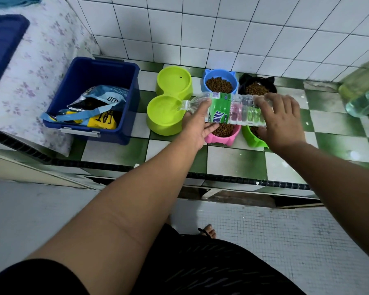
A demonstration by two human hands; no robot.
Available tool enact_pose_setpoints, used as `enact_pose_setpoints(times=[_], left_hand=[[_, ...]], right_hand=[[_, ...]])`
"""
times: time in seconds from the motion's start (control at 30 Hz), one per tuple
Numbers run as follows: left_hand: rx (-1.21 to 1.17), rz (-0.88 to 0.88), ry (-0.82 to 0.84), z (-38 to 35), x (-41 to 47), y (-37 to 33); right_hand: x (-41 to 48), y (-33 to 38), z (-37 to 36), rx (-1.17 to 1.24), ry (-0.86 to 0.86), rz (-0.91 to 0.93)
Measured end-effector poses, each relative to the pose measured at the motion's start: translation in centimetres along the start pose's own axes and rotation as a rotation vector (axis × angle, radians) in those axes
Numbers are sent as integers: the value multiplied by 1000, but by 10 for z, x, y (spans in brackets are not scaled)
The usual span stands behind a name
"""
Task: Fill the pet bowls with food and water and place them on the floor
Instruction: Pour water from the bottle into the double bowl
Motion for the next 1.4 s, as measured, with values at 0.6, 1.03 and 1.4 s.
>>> enact_pose_setpoints(times=[0.6,1.03,1.4], left_hand=[[28,19,22,7,-6,-10],[75,-153,113,17,-9,-36],[287,-428,253,-40,-24,-65]], right_hand=[[0,9,1,-22,-22,-12],[3,37,-8,70,11,-175],[5,30,-2,367,-199,-436]])
Point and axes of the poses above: each hand's wrist, its own x-axis towards the middle knuckle, its own z-axis out of the back of the hand, y = z × x, the point moved 2 cm from there along x, towards the middle knuckle, and after that the axes turned 3 degrees about z, right-handed, at the moved point
